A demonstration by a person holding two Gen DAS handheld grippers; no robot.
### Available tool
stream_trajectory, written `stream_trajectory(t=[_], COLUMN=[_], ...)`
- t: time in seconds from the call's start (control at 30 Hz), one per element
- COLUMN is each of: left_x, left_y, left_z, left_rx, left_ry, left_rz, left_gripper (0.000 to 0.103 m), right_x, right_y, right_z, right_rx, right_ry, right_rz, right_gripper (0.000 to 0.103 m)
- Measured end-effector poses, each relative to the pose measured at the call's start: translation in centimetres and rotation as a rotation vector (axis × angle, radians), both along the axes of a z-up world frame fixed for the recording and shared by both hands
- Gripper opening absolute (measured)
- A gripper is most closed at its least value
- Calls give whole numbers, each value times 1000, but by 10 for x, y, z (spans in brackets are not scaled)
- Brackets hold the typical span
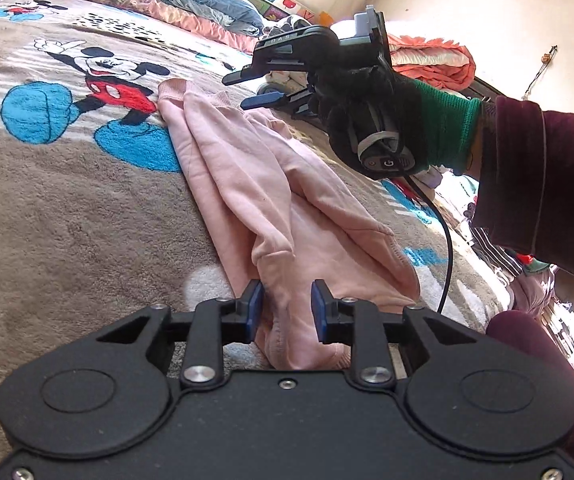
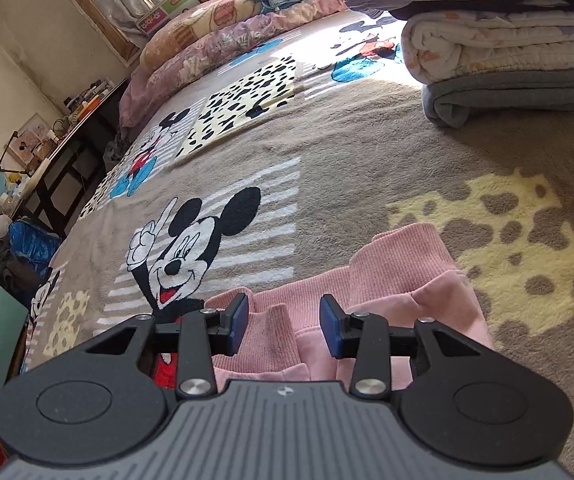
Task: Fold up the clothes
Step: 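Lower the sleeve onto the body and open the right gripper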
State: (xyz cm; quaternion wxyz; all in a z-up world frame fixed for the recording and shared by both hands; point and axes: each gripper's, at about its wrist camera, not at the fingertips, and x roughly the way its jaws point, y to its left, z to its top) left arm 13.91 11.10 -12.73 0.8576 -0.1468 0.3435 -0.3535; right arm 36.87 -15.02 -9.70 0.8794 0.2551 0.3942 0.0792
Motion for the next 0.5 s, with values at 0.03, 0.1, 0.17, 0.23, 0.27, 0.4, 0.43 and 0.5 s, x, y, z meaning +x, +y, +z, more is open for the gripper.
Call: stream_trajectory(t=[0.03, 0.1, 0.17, 0.23, 0.27, 0.4, 0.43, 0.5], left_x=[0, 2, 4, 6, 7, 8, 7, 7], left_y=[0, 1, 0, -3, -4, -5, -6, -7], left_z=[0, 0, -1, -5, -7, -9, -9, -9], left_rx=[-4, -17, -17, -3, 7, -7, -8, 1], left_ry=[-3, 5, 15, 38, 53, 60, 58, 55], left_rz=[3, 6, 1, -1, 0, -26, -34, -42], left_gripper=[24, 24, 24, 13, 7, 6, 6, 6], right_x=[0, 0, 1, 2, 2, 0, -2, -5], right_y=[0, 0, 5, 7, 9, 9, 8, 4], right_z=[-2, -4, -7, -8, -9, -7, -5, 1], right_rx=[2, 13, 15, 20, 22, 35, 56, 91], right_ry=[-1, -12, -30, -34, -32, -72, -96, -134], right_rz=[18, 55, 89, 114, 125, 174, 178, 176], right_gripper=[41, 41, 41, 33, 25, 7, 7, 7])
